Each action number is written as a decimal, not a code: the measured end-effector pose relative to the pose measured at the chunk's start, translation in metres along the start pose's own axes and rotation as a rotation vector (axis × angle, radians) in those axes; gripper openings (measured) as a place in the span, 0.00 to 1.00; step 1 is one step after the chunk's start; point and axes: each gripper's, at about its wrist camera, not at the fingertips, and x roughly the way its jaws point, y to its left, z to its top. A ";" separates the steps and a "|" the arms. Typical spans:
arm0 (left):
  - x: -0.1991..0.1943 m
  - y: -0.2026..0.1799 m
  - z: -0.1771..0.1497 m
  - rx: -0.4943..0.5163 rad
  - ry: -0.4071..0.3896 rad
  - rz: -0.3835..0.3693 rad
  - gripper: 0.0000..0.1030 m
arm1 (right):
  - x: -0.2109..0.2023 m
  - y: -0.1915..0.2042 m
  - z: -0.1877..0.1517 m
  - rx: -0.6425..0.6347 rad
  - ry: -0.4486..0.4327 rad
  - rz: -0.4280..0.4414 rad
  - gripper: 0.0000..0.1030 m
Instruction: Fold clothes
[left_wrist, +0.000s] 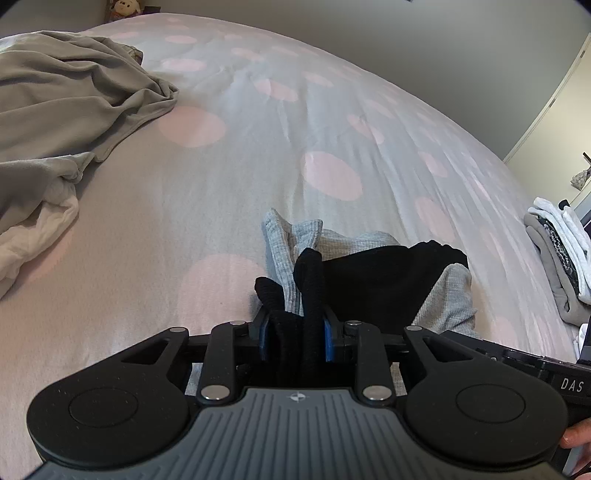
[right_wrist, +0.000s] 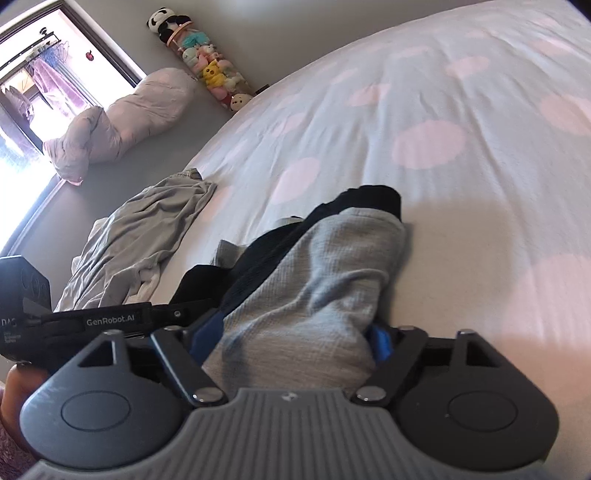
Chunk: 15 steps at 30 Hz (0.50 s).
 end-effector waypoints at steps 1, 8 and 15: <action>0.000 0.001 0.000 -0.004 0.002 -0.003 0.24 | 0.001 0.000 0.001 0.010 0.007 -0.001 0.82; 0.000 0.012 0.003 -0.075 0.018 -0.046 0.25 | -0.003 -0.011 0.005 0.080 0.007 -0.063 0.39; 0.002 0.011 0.004 -0.064 0.018 -0.053 0.22 | -0.006 -0.018 0.008 0.114 0.034 -0.074 0.29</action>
